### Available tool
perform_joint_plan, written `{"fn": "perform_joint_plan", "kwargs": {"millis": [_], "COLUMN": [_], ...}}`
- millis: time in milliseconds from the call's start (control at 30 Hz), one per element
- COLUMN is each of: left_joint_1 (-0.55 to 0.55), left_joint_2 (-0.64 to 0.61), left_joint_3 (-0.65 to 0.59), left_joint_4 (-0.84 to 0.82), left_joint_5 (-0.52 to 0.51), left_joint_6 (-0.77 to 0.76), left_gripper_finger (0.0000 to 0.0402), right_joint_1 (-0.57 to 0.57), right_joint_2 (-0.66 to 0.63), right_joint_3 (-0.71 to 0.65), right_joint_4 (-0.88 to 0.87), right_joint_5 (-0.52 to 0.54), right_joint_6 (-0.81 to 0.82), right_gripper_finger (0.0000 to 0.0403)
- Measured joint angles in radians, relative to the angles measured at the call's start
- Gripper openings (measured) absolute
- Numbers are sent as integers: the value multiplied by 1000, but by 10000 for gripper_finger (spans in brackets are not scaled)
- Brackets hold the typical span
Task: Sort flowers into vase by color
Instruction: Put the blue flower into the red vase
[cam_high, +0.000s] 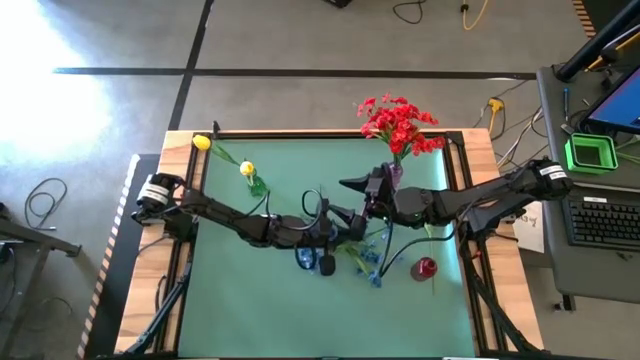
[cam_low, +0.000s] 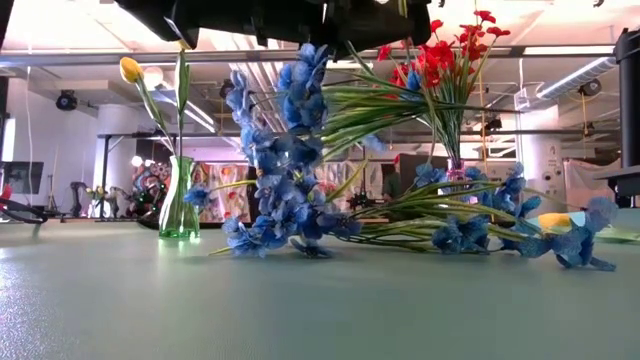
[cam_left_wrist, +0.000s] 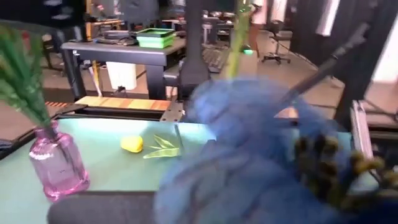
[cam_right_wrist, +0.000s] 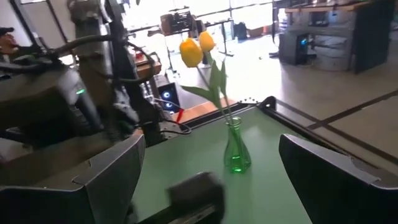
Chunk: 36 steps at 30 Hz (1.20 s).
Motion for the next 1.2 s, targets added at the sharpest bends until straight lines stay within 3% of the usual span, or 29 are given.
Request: {"fn": "perform_joint_plan", "kwargs": {"millis": [300, 500, 700, 867, 1033, 1200], "left_joint_1": [-23, -23, -15, -13, -10, 3], "left_joint_2": [0, -48, -63, -63, -63, -37], "left_joint_3": [0, 0, 0, -1, -1, 0], "left_joint_4": [-36, -178, -228, -311, -223, -70], "left_joint_5": [-39, -45, -53, -85, -164, -260], "left_joint_6": [34, -24, -33, -34, -82, -99], "left_gripper_finger": [1, 20, 79, 144, 183, 189], "right_joint_1": [-4, -5, -4, -4, -29, -48], "right_joint_2": [-5, -32, -36, -36, -35, -28], "right_joint_3": [1, 1, 1, 1, 1, 1], "right_joint_4": [-26, -161, -252, -403, -472, -457], "right_joint_5": [55, 174, 206, 353, 381, 379], "right_joint_6": [-32, 6, 44, 133, 271, 303], "right_gripper_finger": [364, 364, 364, 364, 364, 364]}}
